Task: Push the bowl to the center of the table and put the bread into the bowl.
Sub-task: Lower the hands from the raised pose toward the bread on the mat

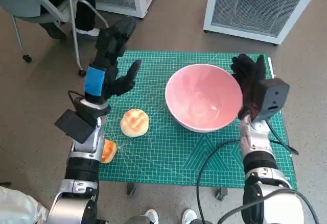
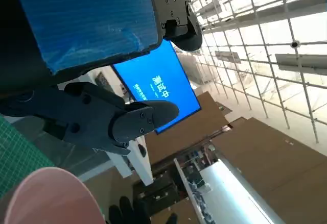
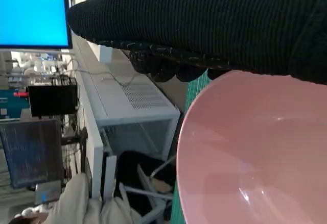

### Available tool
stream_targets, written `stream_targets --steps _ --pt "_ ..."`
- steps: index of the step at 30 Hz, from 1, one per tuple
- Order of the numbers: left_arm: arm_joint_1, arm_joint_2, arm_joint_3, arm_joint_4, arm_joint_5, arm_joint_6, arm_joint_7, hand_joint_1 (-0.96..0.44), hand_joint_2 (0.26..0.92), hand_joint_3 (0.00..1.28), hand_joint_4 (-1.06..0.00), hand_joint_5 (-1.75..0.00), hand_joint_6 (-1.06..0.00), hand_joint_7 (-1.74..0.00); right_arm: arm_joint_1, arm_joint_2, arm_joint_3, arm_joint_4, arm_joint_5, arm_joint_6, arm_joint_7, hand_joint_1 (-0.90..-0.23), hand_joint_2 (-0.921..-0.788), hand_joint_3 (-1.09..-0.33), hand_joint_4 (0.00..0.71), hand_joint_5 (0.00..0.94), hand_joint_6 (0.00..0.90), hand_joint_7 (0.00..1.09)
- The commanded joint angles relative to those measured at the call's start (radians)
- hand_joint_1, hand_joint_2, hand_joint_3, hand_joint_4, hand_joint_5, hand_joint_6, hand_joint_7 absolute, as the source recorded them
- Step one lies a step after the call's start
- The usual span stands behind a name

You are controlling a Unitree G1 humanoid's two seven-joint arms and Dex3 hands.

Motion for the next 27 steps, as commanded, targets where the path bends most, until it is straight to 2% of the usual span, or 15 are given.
stream_targets --steps 1,9,15,22,27 --pt "0.014 0.010 0.005 -0.015 0.010 0.008 0.012 -0.30 0.921 0.52 -0.18 -0.24 0.00 -0.69 0.000 0.026 -0.009 0.023 0.009 0.038 0.014 -0.607 -0.921 -0.845 0.273 0.006 0.193 0.19" --pt "0.024 0.013 0.012 -0.027 -0.008 0.017 0.008 -0.31 0.921 0.52 -0.17 -0.24 0.00 -0.69 -0.006 0.033 -0.007 0.025 0.002 0.059 0.030 -0.615 -0.921 -0.826 0.274 0.005 0.198 0.20" --pt "0.053 0.030 0.027 -0.059 -0.032 0.022 -0.010 -0.31 0.921 0.52 -0.17 -0.25 0.00 -0.70 -0.017 0.007 0.002 0.019 -0.008 0.050 0.028 -0.620 -0.921 -0.822 0.268 0.001 0.194 0.20" --pt "0.105 0.120 0.058 -0.134 -0.031 0.045 -0.051 -0.31 0.920 0.50 -0.16 -0.27 0.00 -0.71 -0.038 -0.037 0.049 -0.021 -0.051 -0.066 0.004 -0.610 -0.921 -0.829 0.261 0.000 0.186 0.21" --pt "0.146 0.253 0.084 -0.209 -0.012 0.077 -0.113 -0.33 0.912 0.49 -0.16 -0.31 0.00 -0.74 -0.039 -0.055 0.065 -0.079 -0.046 -0.228 0.061 -0.617 -0.921 -0.834 0.258 0.000 0.162 0.23"
